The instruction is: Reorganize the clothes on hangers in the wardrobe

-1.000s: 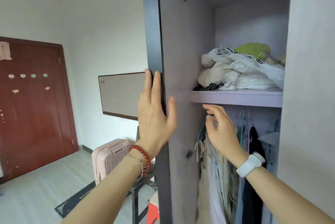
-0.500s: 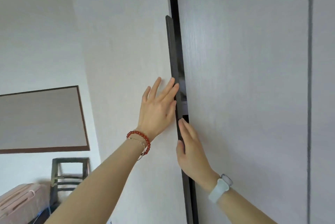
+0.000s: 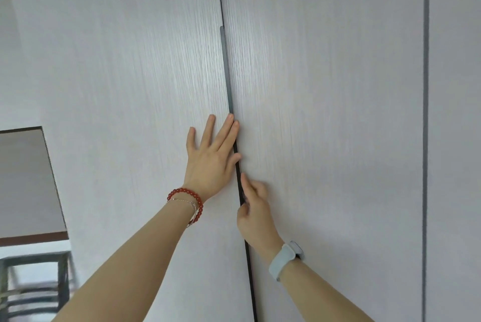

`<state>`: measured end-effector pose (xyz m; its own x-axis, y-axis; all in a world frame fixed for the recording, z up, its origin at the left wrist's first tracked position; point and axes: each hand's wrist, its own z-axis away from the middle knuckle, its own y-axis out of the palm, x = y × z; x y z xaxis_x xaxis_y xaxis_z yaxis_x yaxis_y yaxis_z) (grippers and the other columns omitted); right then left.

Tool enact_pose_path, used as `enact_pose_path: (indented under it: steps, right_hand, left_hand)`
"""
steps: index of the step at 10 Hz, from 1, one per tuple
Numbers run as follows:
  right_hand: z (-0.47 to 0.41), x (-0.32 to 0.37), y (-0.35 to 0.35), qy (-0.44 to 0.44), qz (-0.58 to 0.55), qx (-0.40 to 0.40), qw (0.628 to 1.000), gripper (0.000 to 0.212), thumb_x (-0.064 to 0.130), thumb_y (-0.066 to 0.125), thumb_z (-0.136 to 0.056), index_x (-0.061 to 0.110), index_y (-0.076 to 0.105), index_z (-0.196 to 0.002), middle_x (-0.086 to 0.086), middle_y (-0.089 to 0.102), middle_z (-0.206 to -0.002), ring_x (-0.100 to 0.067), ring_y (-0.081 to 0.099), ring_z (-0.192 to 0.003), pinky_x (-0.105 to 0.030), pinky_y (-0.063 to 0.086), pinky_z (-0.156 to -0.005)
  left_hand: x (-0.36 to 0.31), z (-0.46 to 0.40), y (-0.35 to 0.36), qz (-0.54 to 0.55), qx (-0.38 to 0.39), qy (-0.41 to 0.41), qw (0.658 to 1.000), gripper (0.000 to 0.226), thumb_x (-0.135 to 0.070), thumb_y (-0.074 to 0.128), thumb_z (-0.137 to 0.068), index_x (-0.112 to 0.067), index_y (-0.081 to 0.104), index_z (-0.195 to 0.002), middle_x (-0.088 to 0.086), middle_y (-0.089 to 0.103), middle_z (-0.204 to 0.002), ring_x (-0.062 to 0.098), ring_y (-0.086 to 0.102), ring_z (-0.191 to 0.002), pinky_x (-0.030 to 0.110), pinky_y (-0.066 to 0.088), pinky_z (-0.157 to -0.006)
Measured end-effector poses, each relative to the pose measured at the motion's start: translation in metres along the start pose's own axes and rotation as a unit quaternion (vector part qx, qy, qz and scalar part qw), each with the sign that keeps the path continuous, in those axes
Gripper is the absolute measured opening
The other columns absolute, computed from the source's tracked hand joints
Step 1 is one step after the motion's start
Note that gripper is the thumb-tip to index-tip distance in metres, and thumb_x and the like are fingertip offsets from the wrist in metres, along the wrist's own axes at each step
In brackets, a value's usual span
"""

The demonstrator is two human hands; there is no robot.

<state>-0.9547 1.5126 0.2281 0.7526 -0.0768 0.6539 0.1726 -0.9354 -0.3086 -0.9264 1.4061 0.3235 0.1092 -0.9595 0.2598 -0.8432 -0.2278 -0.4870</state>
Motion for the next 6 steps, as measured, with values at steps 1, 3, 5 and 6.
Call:
enact_pose_path:
  steps: [1, 3, 5, 6]
  right_hand:
    - [-0.002, 0.000, 0.006, -0.010, 0.065, -0.005, 0.998, 0.068, -0.004, 0.040, -0.083, 0.011, 0.016, -0.145, 0.000, 0.028, -0.110, -0.015, 0.042, -0.097, -0.009, 0.032, -0.084]
    - [0.000, -0.002, 0.006, -0.041, 0.301, -0.027, 0.952, 0.067, 0.013, 0.053, -0.080, 0.003, 0.027, -0.141, -0.011, 0.048, -0.112, -0.024, 0.050, -0.098, -0.033, 0.045, -0.081]
    - [-0.006, -0.003, -0.015, -0.108, 0.400, -0.008, 0.910, 0.056, 0.033, 0.048, -0.090, 0.010, 0.034, -0.139, -0.008, 0.043, -0.135, -0.026, 0.040, -0.124, -0.039, 0.036, -0.097]
    - [-0.010, 0.010, -0.041, -0.056, 0.195, -0.025, 0.979, 0.051, 0.026, 0.047, -0.091, 0.015, 0.034, -0.139, -0.007, 0.032, -0.137, -0.023, 0.033, -0.128, -0.031, 0.029, -0.103]
  left_hand:
    - [0.001, -0.002, 0.009, 0.018, -0.003, -0.007, 1.000, 0.059, -0.028, 0.046, -0.094, -0.016, 0.018, -0.146, -0.008, 0.003, -0.150, 0.032, 0.006, -0.142, 0.061, 0.003, -0.107]
    - [0.003, -0.003, 0.020, 0.027, -0.006, -0.016, 0.999, 0.060, -0.032, 0.041, -0.095, -0.021, 0.010, -0.146, -0.013, -0.003, -0.148, 0.024, -0.004, -0.141, 0.057, -0.004, -0.109]
    - [0.008, -0.007, 0.028, 0.023, -0.007, -0.019, 1.000, 0.059, -0.036, 0.037, -0.097, -0.028, -0.002, -0.141, -0.014, -0.008, -0.147, 0.019, -0.015, -0.137, 0.051, -0.014, -0.108]
    - [0.007, -0.005, 0.029, 0.019, -0.015, -0.018, 1.000, 0.059, -0.037, 0.036, -0.097, -0.027, -0.002, -0.142, -0.013, -0.008, -0.148, 0.018, -0.014, -0.138, 0.051, -0.014, -0.108]
